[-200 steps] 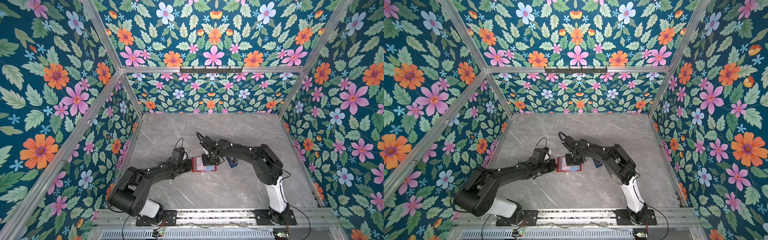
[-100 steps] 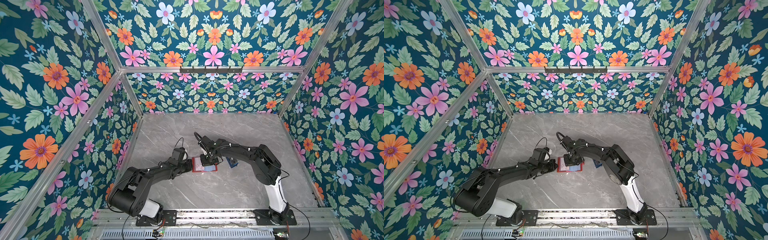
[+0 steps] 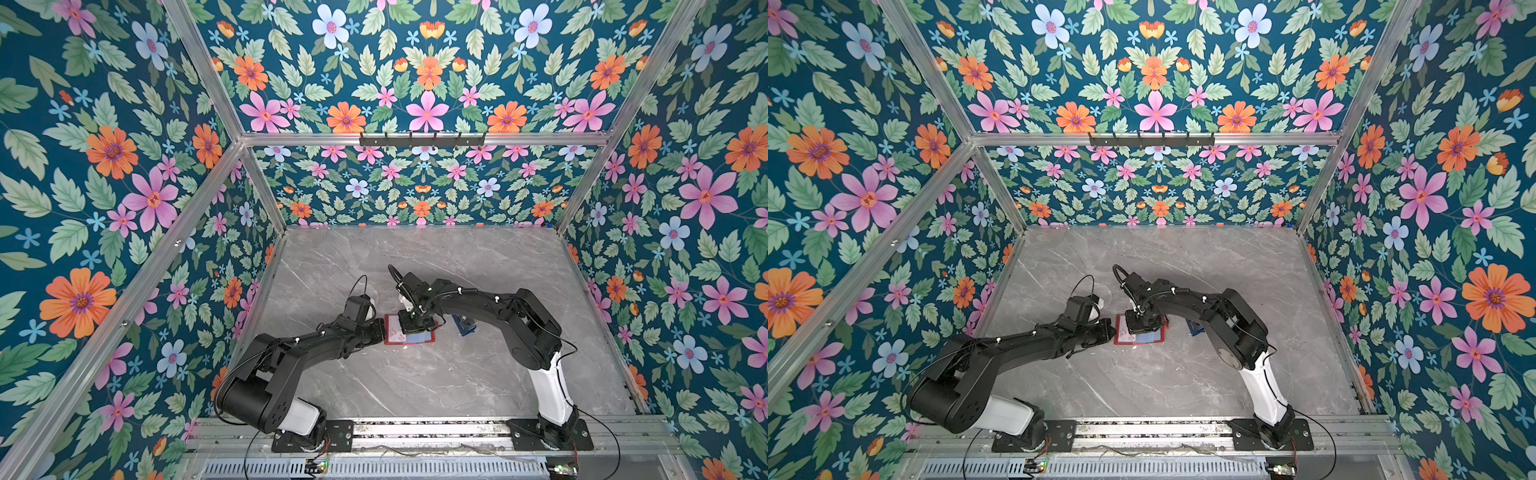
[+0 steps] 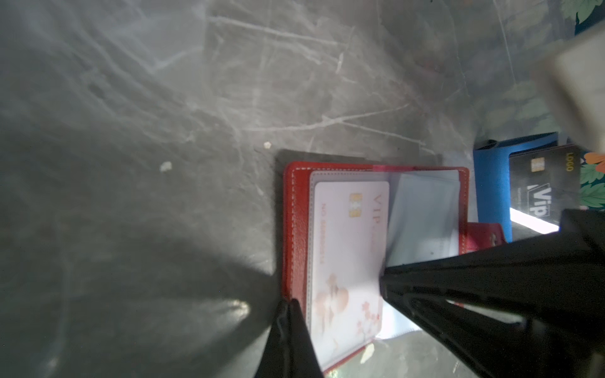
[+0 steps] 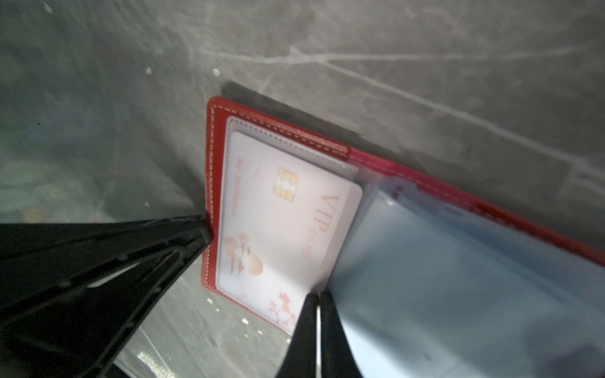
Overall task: Insert credit cards into a card holder
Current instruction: Insert the credit card into the card slot, then flip over the card slot on the card holder.
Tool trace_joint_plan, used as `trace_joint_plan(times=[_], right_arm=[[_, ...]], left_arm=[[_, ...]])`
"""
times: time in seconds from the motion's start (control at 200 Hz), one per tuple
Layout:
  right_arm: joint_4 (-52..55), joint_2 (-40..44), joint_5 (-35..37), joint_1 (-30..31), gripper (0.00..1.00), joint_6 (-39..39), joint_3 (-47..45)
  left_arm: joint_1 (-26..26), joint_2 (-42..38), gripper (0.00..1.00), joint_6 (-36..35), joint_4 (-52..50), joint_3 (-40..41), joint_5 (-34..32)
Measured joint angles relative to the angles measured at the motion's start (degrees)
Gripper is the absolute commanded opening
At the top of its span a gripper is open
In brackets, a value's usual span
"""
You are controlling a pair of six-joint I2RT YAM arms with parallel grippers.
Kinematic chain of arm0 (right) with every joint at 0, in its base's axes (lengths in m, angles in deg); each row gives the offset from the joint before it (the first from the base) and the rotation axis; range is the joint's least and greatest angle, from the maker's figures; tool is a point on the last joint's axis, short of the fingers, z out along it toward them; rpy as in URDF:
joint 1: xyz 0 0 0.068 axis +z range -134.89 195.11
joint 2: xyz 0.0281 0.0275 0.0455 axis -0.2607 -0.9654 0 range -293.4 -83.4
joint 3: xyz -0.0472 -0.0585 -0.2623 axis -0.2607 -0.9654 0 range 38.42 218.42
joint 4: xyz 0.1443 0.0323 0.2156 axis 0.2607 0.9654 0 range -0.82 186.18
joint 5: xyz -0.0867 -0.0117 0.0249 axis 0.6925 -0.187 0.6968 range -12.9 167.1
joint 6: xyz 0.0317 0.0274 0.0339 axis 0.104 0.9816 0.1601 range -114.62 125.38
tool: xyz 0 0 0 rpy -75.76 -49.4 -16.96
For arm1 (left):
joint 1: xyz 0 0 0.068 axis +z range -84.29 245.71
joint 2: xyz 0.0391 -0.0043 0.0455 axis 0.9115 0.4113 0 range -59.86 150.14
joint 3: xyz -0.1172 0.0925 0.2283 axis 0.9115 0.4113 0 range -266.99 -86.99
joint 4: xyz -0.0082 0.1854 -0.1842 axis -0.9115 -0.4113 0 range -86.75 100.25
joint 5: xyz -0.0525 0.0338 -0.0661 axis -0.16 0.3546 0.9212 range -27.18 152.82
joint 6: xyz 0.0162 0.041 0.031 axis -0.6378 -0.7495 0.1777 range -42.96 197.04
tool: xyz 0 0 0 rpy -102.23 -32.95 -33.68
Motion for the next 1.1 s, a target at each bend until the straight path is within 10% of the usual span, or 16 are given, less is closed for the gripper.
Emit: trace_joint_plan(times=[0.62, 0.745, 1.095], right_arm=[[-1.88, 7.58, 3.80, -3.17, 0.09, 0.59, -10.93], [-2.54, 7.76, 3.96, -3.26, 0.09, 0.63, -11.58], [-5.55, 8.70, 3.30, -3.48, 0.09, 1.88, -13.90]], left_arm=[[-0.04, 0.07, 0.00, -2.71, -5.05, -3.13, -3.98], [-0.04, -1.29, 0.24, -3.41, -6.54, -4.59, -4.63], [-1.95, -3.13, 0.31, -4.63, -4.57, -6.80, -1.44]])
